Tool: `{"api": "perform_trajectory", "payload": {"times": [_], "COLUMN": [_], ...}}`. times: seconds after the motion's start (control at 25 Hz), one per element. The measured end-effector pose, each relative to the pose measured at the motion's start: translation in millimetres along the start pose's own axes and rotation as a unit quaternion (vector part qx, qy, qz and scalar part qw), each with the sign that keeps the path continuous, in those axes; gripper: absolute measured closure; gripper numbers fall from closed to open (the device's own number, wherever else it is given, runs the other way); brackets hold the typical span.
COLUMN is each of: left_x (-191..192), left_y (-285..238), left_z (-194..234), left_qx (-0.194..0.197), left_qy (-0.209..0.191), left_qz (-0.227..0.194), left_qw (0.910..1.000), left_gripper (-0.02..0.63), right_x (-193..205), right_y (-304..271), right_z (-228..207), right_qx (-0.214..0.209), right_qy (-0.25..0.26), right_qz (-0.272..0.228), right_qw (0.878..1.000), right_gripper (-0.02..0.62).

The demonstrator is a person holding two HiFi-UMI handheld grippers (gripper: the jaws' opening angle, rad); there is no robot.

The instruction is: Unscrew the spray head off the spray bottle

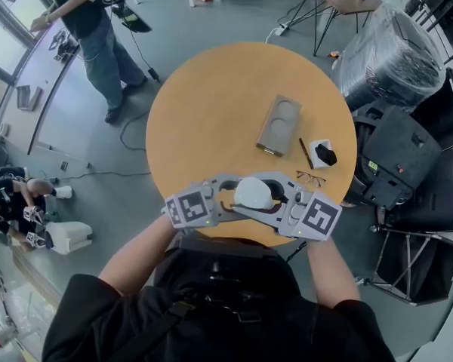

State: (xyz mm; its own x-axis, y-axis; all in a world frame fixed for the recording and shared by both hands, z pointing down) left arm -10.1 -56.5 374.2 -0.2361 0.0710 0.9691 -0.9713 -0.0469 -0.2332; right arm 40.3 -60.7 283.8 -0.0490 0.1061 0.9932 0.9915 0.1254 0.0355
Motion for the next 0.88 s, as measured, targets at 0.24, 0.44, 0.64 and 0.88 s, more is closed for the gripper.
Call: {"api": "perform_trajectory", "payload": {"times": [0.24, 0.44, 0.64, 0.88], "left_x": [-14.9, -23.8, -30.8, -39.3], "left_y": [13.3, 25.1, 18.8, 34.7], "left_z": [-3.9, -4.5, -25.5, 1.7], "left_qx": [0.049, 0.099, 0.202, 0.088], "left_qy": [0.003, 0.010, 0.043, 0.008], "left_qz": [-0.020, -0.041, -0.052, -0.062], "left_qw": [0.9986, 0.9942, 0.9770, 0.9942], "left_gripper": [0.305, 0.305, 0.307, 0.303], "right_x": [-16.6, -25.1, -34.2, -43.6], "right_y": [-2.6, -4.9, -2.9, -4.5], "right_z": [2.1, 2.2, 17.6, -8.5], "right_qx": [-0.057, -0.104, -0.205, -0.080], "right_qy": [-0.022, -0.035, -0.071, -0.007], "right_qz": [-0.028, -0.042, -0.051, -0.032], "right_qw": [0.998, 0.993, 0.975, 0.996], "right_gripper": [0.397, 0.397, 0.400, 0.308]}}
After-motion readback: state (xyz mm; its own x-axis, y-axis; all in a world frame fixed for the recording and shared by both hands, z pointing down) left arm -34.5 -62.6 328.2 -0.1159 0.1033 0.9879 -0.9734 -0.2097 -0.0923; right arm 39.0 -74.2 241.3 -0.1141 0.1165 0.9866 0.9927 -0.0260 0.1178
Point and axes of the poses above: the fingertips, and each gripper's own axes: y backward along the fingers, z to its left, x out of its underside, the point moved 6 cm from there along y, backward along the fingers, and after that the axes turned 2 degrees about -z, right-handed, at the moved point
